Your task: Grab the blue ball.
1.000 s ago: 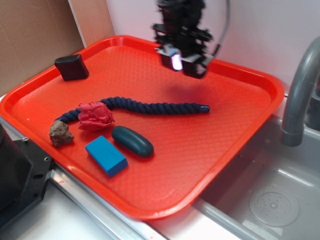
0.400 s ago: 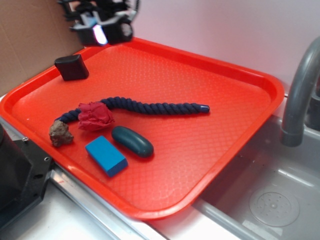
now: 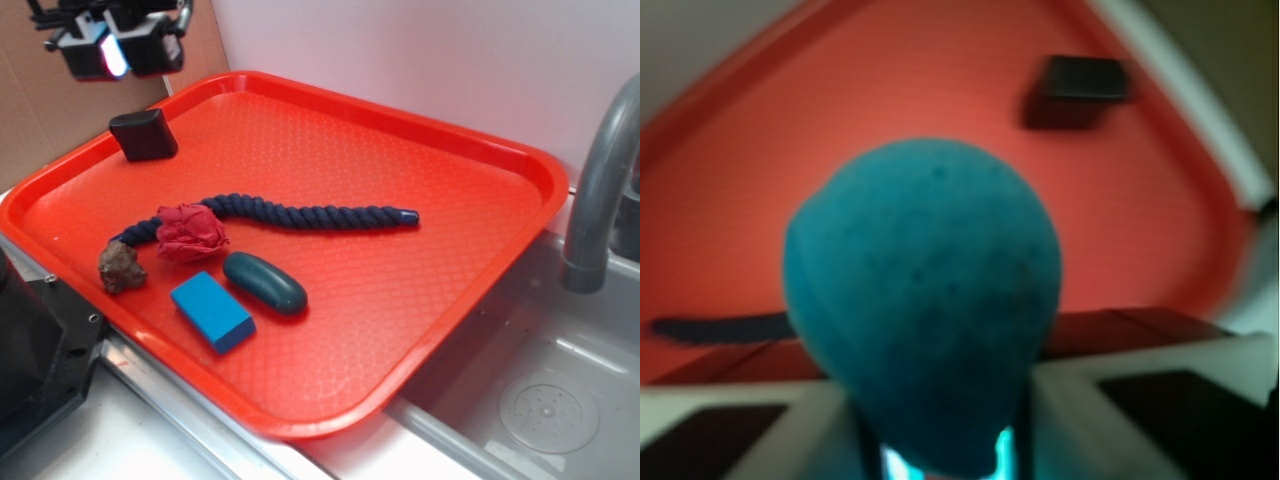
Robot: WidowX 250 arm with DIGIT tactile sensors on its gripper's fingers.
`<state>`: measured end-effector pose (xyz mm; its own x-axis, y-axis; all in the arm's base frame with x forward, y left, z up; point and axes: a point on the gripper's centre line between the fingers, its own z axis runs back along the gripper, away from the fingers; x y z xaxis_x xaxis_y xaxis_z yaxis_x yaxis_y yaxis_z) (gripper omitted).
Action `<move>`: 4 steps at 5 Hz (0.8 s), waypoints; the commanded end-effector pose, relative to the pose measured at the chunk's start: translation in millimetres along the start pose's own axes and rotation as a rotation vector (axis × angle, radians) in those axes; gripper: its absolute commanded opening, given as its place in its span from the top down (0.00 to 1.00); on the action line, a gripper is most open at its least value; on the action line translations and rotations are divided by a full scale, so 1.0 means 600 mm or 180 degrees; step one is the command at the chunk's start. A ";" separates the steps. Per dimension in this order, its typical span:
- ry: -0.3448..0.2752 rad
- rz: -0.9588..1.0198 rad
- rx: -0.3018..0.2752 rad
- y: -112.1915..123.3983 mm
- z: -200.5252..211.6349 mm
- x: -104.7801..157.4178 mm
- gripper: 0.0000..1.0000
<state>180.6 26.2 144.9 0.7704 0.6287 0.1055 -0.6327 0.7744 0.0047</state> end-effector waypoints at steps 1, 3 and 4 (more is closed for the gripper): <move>0.0052 -0.0433 -0.0119 -0.013 0.032 0.036 1.00; 0.0252 -0.0682 0.0031 -0.009 0.024 0.053 1.00; 0.0191 -0.0786 0.0008 -0.004 0.003 0.068 1.00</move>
